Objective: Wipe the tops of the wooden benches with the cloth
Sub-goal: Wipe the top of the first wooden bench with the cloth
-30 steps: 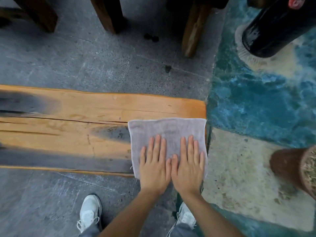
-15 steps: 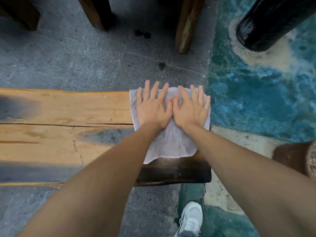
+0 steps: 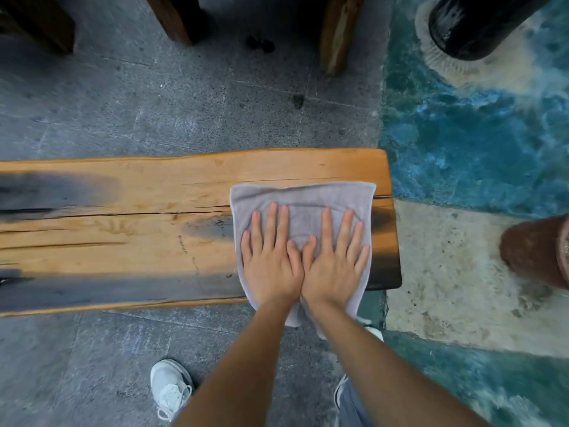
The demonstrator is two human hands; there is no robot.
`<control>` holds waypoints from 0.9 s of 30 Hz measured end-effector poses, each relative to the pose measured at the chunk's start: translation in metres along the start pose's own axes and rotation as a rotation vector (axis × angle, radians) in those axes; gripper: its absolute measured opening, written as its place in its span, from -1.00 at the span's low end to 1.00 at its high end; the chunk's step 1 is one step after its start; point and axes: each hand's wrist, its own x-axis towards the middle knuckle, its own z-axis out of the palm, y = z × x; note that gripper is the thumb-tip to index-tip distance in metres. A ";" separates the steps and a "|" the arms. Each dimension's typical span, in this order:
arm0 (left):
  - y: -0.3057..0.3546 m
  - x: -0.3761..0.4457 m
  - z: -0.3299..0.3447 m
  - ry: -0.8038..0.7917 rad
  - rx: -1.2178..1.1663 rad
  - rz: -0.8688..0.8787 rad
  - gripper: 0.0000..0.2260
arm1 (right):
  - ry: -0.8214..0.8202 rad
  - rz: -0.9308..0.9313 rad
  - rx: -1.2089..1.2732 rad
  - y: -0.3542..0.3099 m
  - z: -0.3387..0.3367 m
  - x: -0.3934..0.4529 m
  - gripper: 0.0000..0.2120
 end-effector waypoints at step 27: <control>-0.042 0.163 -0.035 0.025 0.050 0.099 -0.52 | -0.014 -0.231 0.042 -0.109 -0.005 0.126 -0.50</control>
